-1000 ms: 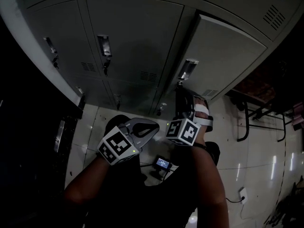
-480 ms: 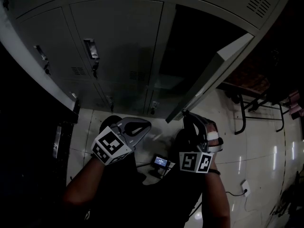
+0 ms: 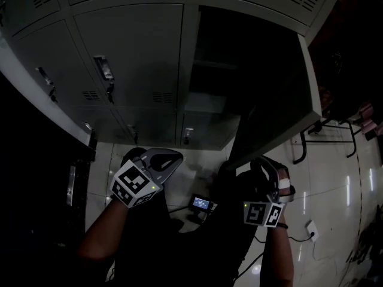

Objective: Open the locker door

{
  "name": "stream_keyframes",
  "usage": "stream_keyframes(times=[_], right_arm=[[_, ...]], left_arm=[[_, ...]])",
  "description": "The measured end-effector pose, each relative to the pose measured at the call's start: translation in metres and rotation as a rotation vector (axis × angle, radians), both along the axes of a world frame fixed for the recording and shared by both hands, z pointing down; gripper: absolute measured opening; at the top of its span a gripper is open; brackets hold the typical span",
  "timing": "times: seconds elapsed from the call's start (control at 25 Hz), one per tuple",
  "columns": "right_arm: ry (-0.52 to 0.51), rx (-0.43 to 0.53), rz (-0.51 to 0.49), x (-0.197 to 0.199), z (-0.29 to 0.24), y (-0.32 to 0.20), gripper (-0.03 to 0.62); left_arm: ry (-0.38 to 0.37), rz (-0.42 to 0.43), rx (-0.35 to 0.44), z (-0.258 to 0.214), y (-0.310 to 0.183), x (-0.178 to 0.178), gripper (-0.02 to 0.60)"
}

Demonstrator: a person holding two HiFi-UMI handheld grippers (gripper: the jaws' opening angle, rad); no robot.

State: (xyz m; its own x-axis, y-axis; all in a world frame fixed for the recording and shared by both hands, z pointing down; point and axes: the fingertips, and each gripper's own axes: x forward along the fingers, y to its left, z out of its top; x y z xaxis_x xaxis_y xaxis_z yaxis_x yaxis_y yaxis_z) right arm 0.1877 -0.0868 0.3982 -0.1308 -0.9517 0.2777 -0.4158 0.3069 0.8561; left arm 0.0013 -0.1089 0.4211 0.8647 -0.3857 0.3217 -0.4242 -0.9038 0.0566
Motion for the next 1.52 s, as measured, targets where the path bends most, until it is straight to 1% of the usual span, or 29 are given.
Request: stream_keyframes(times=[0.16, 0.32, 0.44, 0.56, 0.64, 0.72, 0.76, 0.84, 0.92, 1.0, 1.12, 1.2, 1.4, 1.52], right_arm=[[0.003, 0.01, 0.04, 0.016, 0.0, 0.004, 0.043], [-0.03, 0.012, 0.074, 0.028, 0.0, 0.007, 0.044], [-0.11, 0.005, 0.095, 0.034, -0.004, 0.011, 0.06], [-0.204, -0.001, 0.105, 0.035, -0.011, 0.02, 0.098], [-0.276, 0.003, 0.096, 0.032, -0.018, 0.028, 0.107], [-0.375, 0.0, 0.072, 0.025, -0.025, 0.035, 0.105], [-0.44, -0.01, 0.055, 0.02, -0.028, 0.038, 0.087], [-0.604, -0.055, 0.014, 0.005, -0.031, 0.041, 0.03], [-0.743, -0.117, -0.037, -0.013, -0.031, 0.039, 0.013], [-0.822, -0.157, -0.077, -0.027, -0.032, 0.035, 0.004], [-0.905, -0.203, -0.101, -0.044, -0.029, 0.028, 0.003], [-0.935, -0.24, -0.114, -0.055, -0.023, 0.025, 0.003], [-0.95, -0.362, -0.154, -0.072, 0.0, 0.019, 0.002], [-0.933, -0.399, -0.186, -0.08, 0.005, 0.019, 0.002]], left_arm=[[-0.006, 0.005, 0.001, 0.001, 0.001, 0.005, 0.012], [-0.01, 0.007, -0.001, 0.002, 0.001, 0.006, 0.012], [-0.009, 0.006, 0.0, 0.001, 0.001, 0.005, 0.012], [-0.009, 0.007, 0.0, 0.001, 0.001, 0.005, 0.012], [-0.009, 0.007, 0.0, 0.001, 0.001, 0.005, 0.012], [-0.009, 0.007, 0.001, 0.001, 0.0, 0.005, 0.012], [-0.009, 0.007, 0.001, 0.001, 0.0, 0.005, 0.012], [-0.006, 0.01, 0.001, 0.0, 0.0, 0.004, 0.012], [-0.001, 0.011, 0.001, 0.0, 0.001, 0.003, 0.012], [0.004, 0.011, 0.0, -0.001, 0.001, 0.002, 0.012], [0.008, 0.011, 0.0, -0.001, 0.002, 0.001, 0.012], [0.009, 0.01, -0.001, -0.001, 0.002, 0.0, 0.012], [0.011, 0.023, 0.001, -0.001, 0.003, 0.002, 0.012], [0.01, 0.022, -0.001, -0.001, 0.003, 0.001, 0.012]])
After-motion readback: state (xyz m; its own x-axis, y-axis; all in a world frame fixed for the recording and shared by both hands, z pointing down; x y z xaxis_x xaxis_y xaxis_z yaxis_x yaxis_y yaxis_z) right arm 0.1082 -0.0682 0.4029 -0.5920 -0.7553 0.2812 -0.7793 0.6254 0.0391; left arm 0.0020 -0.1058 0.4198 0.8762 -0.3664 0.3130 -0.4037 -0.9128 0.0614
